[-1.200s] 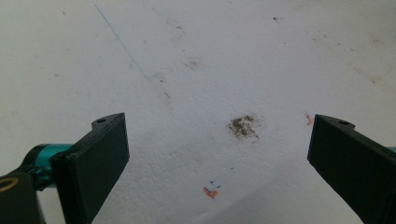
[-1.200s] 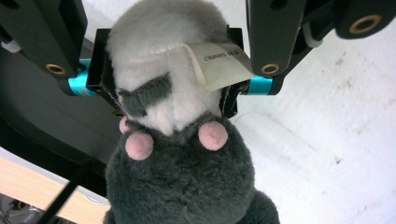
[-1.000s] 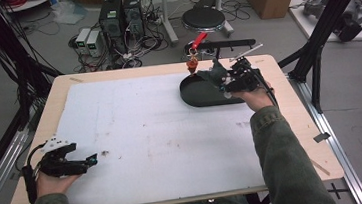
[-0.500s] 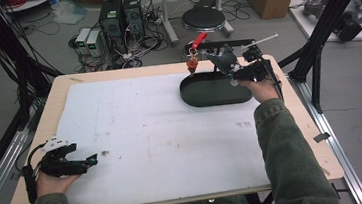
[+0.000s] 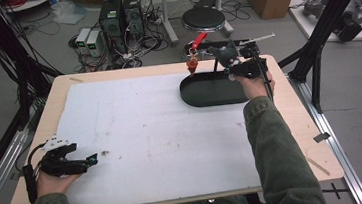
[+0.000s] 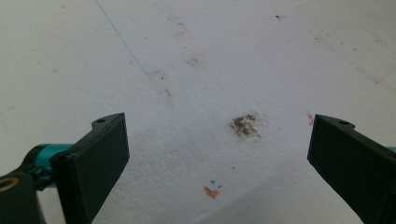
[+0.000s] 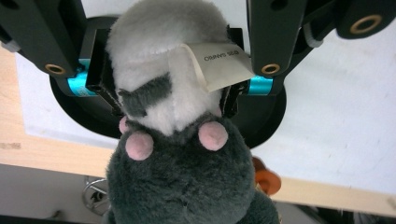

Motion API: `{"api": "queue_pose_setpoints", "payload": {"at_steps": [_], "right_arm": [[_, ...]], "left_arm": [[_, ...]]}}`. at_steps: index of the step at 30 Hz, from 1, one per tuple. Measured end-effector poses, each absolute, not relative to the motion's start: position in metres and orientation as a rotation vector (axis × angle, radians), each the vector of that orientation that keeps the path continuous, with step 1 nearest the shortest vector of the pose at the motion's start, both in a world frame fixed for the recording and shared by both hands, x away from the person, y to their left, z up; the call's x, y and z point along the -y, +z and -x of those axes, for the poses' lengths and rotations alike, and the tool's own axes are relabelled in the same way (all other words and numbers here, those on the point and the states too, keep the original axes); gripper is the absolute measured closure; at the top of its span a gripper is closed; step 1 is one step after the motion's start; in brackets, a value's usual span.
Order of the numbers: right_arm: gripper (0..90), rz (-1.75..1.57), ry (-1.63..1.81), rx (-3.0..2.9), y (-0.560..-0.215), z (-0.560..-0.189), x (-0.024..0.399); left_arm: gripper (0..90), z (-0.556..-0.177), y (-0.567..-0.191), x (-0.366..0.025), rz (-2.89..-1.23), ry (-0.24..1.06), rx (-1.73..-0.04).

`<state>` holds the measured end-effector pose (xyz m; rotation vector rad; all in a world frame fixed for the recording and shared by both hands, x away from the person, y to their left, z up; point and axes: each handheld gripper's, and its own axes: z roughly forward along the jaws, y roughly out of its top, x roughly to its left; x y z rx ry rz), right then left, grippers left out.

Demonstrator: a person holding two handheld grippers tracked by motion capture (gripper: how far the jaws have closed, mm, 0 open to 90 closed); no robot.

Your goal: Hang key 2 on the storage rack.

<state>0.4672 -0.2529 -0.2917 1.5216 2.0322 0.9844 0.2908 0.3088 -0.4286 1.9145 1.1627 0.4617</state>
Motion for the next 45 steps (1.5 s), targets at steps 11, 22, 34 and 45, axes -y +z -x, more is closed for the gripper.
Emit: {"api": "queue_pose_setpoints", "payload": {"at_steps": [11,22,34,45], "right_arm": [[40.1,-1.563,0.867,-1.944,-0.302,-0.475,0.238],[0.5,-1.441,0.736,-2.05,-0.32,-0.464,0.232],[0.6,-1.359,0.877,-2.151,-0.319,-0.447,0.228],[0.6,-1.397,0.968,-2.165,-0.333,-0.43,0.247]], "left_arm": [[5.9,-0.291,-0.429,-0.308,-1.914,0.447,-1.16],[5.9,-0.291,-0.428,-0.308,-1.91,0.446,-1.159],[5.9,-0.29,-0.428,-0.308,-1.911,0.448,-1.158],[5.9,-0.289,-0.428,-0.308,-1.911,0.462,-1.155]]}}
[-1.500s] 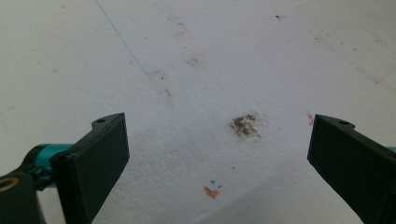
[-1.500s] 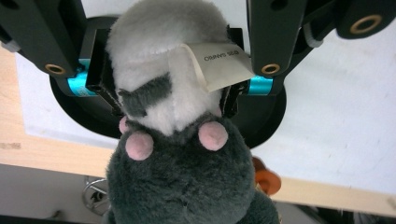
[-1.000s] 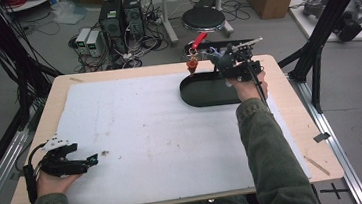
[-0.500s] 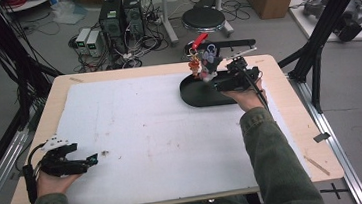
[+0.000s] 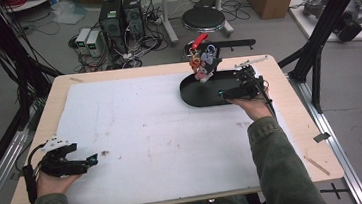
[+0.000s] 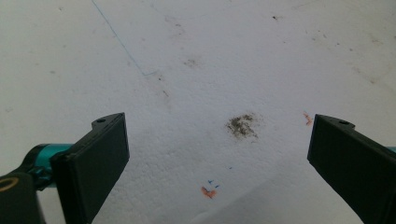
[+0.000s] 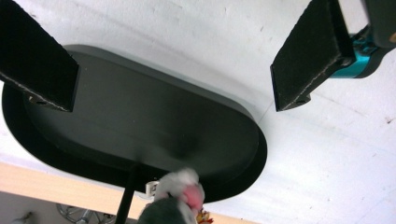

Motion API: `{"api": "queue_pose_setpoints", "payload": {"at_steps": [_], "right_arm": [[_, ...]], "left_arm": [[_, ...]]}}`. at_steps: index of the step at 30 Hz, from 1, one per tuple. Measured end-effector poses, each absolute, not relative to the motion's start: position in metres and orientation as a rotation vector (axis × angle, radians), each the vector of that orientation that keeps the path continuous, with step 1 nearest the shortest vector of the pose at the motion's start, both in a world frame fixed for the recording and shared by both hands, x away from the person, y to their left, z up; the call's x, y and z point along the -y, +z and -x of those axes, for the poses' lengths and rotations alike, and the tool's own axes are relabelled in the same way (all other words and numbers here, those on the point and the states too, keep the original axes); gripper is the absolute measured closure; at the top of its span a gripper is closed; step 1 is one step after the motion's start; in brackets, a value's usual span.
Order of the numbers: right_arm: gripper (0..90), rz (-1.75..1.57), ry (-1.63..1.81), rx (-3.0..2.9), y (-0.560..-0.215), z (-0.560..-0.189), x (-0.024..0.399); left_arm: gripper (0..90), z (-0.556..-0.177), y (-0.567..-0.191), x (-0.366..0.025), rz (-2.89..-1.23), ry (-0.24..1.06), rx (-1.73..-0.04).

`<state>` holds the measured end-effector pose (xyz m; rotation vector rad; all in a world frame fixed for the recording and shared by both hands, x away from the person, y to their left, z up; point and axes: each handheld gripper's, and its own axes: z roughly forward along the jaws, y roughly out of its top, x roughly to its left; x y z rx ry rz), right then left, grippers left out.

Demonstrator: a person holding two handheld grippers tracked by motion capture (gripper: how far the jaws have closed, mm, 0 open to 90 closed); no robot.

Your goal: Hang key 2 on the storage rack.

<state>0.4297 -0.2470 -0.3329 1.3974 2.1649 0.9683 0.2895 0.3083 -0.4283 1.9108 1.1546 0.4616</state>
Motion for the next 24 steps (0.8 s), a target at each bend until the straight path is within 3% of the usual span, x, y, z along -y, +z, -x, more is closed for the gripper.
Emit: {"api": "queue_pose_setpoints", "payload": {"at_steps": [24], "right_arm": [[0.6,-1.368,1.037,-2.241,-0.377,-0.394,0.263]], "left_arm": [[6.0,-0.287,-0.431,-0.314,-1.89,0.454,-1.179]]}}
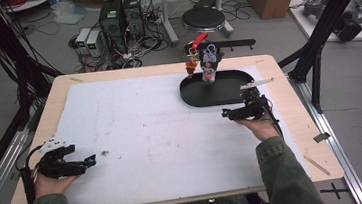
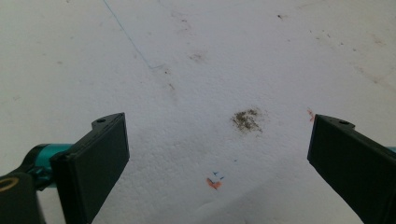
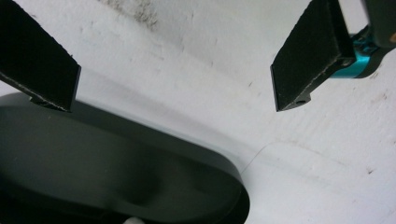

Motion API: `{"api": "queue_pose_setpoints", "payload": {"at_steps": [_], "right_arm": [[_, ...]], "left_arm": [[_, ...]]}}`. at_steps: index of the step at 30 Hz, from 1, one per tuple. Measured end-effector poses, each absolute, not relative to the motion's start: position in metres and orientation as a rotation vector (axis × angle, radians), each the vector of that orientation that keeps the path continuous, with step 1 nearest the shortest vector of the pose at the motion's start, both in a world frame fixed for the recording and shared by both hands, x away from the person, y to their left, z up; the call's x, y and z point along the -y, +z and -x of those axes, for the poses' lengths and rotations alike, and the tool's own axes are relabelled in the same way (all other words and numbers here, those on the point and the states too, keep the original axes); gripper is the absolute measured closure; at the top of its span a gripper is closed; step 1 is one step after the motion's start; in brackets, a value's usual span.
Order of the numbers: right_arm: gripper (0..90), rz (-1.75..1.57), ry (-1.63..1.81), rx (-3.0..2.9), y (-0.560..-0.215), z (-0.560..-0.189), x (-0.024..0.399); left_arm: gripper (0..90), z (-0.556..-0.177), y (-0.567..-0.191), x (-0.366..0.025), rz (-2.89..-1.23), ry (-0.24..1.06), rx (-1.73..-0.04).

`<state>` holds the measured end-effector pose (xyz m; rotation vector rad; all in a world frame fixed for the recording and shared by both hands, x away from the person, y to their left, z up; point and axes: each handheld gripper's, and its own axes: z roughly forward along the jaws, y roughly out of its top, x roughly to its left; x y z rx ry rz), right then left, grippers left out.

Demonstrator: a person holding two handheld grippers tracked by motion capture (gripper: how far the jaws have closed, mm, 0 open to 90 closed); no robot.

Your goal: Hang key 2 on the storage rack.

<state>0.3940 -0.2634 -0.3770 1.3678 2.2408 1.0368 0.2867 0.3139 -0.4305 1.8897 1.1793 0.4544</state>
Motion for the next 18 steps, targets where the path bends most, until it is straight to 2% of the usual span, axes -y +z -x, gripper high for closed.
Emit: {"api": "queue_pose_setpoints", "payload": {"at_steps": [18], "right_arm": [[0.5,-1.259,1.102,-2.262,-0.399,-0.37,0.267]], "left_arm": [[5.9,-0.284,-0.433,-0.315,-1.895,0.451,-1.187]]}}
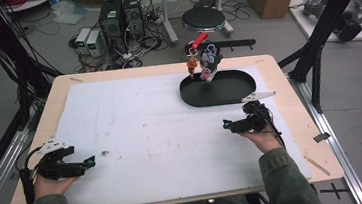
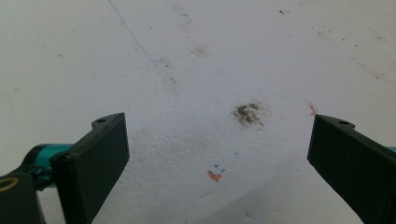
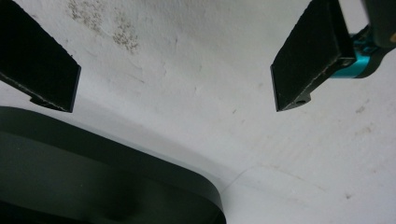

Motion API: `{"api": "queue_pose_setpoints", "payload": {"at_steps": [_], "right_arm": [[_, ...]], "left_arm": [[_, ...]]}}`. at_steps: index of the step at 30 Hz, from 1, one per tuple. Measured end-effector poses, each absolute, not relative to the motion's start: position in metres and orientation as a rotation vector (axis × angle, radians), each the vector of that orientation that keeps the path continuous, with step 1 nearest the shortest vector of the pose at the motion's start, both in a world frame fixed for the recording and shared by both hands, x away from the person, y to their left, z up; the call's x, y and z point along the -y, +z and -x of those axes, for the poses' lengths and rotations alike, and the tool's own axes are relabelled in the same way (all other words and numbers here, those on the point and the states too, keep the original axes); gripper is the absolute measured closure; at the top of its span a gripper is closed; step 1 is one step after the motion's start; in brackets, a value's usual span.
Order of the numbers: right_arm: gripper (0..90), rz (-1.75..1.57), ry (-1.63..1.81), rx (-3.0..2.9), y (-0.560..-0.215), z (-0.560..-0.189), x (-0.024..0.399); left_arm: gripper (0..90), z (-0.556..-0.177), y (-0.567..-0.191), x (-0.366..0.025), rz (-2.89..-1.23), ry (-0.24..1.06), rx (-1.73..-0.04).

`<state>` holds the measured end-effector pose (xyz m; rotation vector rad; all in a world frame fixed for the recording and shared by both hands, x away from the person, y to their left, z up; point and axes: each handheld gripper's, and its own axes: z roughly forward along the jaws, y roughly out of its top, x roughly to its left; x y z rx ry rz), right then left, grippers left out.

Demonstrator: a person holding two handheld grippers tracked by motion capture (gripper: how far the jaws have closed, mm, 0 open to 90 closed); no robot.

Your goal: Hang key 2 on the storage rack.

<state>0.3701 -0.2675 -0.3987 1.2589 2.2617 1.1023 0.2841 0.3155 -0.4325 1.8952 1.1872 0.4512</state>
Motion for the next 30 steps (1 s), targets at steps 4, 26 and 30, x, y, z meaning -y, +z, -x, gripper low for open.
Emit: {"api": "queue_pose_setpoints", "payload": {"at_steps": [4,26,30], "right_arm": [[0.5,-1.224,1.121,-2.245,-0.399,-0.365,0.269],[0.5,-1.184,1.22,-2.106,-0.412,-0.327,0.306],[0.5,-1.205,1.26,-2.066,-0.412,-0.319,0.317]], "left_arm": [[6.0,-0.284,-0.432,-0.316,-1.896,0.453,-1.187],[6.0,-0.281,-0.434,-0.315,-1.909,0.436,-1.179],[6.0,-0.28,-0.436,-0.314,-1.924,0.424,-1.177]]}}
